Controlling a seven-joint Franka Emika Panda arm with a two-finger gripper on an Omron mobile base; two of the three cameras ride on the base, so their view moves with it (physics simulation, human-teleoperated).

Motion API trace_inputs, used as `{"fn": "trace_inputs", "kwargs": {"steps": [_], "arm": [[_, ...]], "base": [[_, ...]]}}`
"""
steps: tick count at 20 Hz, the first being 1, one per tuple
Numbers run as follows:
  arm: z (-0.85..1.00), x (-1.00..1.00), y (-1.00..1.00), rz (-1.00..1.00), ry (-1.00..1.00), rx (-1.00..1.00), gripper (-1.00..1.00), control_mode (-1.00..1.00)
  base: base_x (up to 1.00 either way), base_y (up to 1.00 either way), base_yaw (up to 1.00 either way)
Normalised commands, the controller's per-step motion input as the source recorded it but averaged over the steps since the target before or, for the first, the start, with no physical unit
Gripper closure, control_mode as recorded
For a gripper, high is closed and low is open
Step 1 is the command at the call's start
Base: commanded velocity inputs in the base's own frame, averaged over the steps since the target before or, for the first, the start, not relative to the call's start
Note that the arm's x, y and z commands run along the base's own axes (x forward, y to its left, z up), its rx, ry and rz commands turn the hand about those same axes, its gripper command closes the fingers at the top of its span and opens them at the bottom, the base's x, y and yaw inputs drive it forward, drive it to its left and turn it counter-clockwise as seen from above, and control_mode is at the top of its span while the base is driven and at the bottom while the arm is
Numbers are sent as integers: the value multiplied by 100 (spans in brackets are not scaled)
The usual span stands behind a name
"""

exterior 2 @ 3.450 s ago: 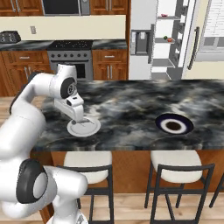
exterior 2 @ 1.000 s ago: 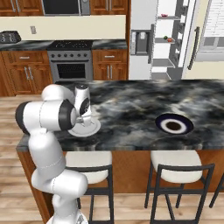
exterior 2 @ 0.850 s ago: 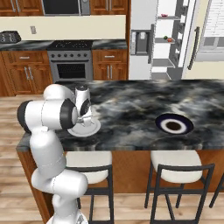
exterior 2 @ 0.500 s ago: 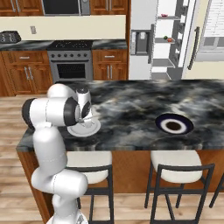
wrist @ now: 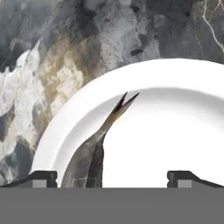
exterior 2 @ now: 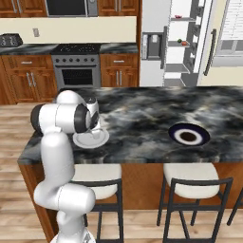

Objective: Transport the fish and squash to the fridge. Place the fish on the rack containing meat and place the squash on the rack containing the vegetable, ensuring meats and vegetables are on different racks.

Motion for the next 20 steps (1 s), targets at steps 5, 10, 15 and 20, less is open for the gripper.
{"fn": "trace_inputs", "kwargs": {"steps": [5, 10, 15, 20], "arm": [[-19, 39, 7, 0, 0, 0, -100, -100], [-24, 46, 1, 0, 1, 0, -100, -100], [-36, 28, 21, 0, 3, 0, 100, -100], [-31, 1, 14, 0, 0, 0, 100, -100]], "base": [[0, 0, 0], [0, 0, 0], [0, 0, 0], [0, 0, 0]]}}
